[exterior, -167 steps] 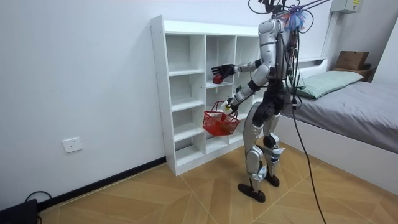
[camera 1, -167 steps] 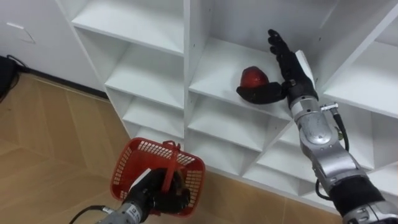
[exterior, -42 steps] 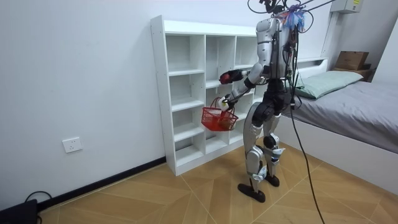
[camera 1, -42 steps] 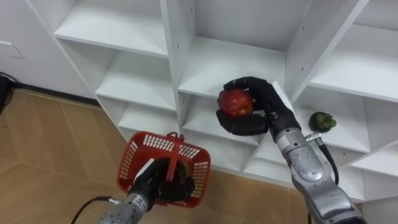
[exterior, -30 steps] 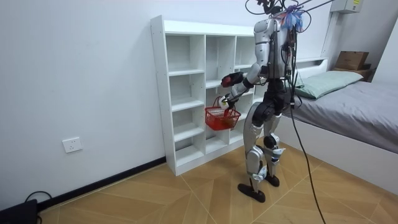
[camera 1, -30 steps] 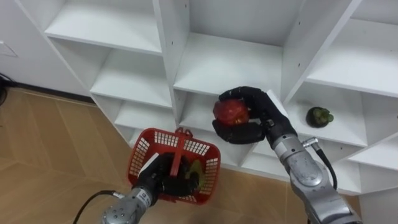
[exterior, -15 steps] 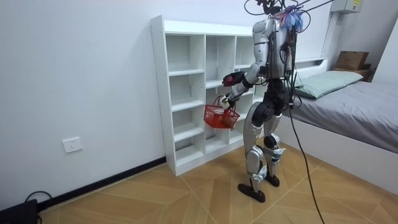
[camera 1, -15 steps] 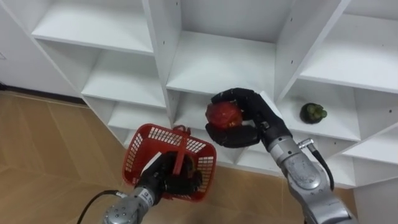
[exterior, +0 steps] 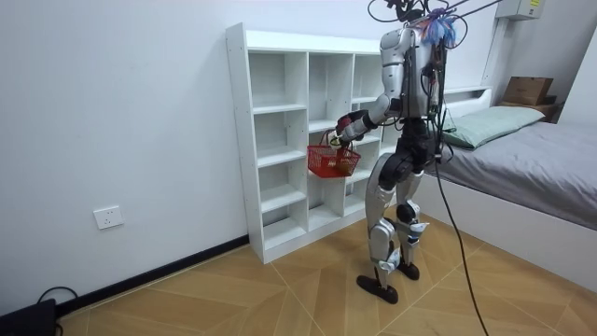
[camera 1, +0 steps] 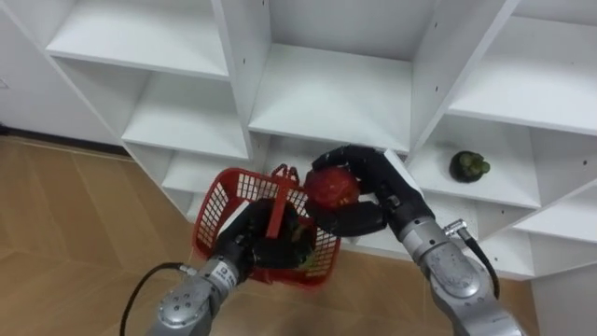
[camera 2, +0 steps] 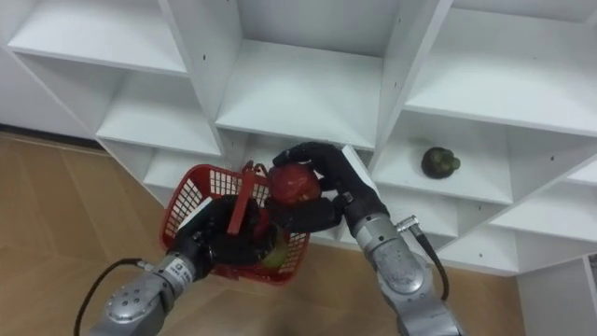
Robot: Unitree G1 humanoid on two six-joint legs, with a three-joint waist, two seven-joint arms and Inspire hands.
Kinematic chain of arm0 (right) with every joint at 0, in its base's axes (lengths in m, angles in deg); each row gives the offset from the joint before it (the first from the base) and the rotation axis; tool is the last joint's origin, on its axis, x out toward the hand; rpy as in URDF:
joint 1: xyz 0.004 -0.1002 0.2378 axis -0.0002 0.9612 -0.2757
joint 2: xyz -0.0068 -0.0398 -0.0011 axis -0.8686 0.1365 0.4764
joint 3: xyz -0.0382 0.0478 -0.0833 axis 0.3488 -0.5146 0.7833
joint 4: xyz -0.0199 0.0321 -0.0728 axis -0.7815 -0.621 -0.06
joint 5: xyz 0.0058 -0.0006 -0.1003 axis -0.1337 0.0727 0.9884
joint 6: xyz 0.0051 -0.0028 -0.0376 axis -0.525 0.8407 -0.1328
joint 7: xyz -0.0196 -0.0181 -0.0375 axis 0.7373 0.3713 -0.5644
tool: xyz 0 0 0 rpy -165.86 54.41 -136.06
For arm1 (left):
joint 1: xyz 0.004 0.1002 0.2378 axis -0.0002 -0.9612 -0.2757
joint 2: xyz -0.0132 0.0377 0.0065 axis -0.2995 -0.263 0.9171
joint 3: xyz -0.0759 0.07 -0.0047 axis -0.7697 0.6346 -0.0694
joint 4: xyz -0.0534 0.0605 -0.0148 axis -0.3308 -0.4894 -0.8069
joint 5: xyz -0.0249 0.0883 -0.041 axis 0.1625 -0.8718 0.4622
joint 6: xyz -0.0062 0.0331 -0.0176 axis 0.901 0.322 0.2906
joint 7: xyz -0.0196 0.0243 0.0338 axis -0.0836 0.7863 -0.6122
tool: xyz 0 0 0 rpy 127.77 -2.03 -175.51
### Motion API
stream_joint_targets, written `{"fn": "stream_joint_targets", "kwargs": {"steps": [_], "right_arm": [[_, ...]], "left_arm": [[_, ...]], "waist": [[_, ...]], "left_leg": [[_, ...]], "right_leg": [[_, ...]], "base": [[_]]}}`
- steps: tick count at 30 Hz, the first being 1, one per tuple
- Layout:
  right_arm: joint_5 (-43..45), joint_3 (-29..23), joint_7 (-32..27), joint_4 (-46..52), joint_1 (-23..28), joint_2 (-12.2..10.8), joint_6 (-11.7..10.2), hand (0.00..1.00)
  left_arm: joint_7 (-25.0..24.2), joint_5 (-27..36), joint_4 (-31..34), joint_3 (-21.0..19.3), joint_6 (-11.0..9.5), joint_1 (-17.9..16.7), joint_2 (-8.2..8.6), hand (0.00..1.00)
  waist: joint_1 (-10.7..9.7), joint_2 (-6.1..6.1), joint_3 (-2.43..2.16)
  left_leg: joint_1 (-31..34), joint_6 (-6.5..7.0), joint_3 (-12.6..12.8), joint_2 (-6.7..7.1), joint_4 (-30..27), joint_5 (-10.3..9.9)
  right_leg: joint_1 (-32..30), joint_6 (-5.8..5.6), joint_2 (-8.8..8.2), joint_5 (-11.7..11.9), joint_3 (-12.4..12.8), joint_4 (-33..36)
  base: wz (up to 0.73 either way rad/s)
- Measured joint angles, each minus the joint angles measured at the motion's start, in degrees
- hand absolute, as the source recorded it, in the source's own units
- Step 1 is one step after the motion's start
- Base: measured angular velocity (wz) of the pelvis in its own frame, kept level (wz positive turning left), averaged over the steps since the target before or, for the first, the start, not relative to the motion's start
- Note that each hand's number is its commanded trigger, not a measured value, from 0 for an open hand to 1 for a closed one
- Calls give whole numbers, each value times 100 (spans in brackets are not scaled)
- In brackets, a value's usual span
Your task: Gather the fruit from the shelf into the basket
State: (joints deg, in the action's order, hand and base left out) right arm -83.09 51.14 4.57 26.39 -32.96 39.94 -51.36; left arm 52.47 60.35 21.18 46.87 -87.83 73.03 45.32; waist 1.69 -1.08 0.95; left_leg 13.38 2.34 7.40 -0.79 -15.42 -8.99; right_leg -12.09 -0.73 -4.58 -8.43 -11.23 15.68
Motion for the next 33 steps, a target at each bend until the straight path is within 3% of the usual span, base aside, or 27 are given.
{"fn": "stream_joint_targets", "kwargs": {"steps": [17, 26, 33], "right_arm": [[-74, -10, -7, -40, 0, 37, -19, 100], [-533, -26, -5, -38, -12, 37, -145, 100], [-552, -25, -7, -37, -11, 40, -170, 100]], "left_arm": [[-135, 449, 178, 118, 0, -1, -65, 100], [-244, 898, 366, 114, 0, 0, -111, 100], [-310, 901, 405, 111, 1, 0, -154, 100]], "waist": [[-25, 36, -3], [-120, 30, -1], [-162, 27, 0]], "left_leg": [[-10, -15, 37, -36, -15, -6], [-5, -15, 49, -38, -17, -7], [-13, -16, 69, -41, -19, -7]], "right_leg": [[3, 21, 25, 13, 6, 4], [-9, 21, 24, 12, 17, 4], [-8, 21, 26, 12, 25, 3]], "base": [[0], [0], [0]]}}
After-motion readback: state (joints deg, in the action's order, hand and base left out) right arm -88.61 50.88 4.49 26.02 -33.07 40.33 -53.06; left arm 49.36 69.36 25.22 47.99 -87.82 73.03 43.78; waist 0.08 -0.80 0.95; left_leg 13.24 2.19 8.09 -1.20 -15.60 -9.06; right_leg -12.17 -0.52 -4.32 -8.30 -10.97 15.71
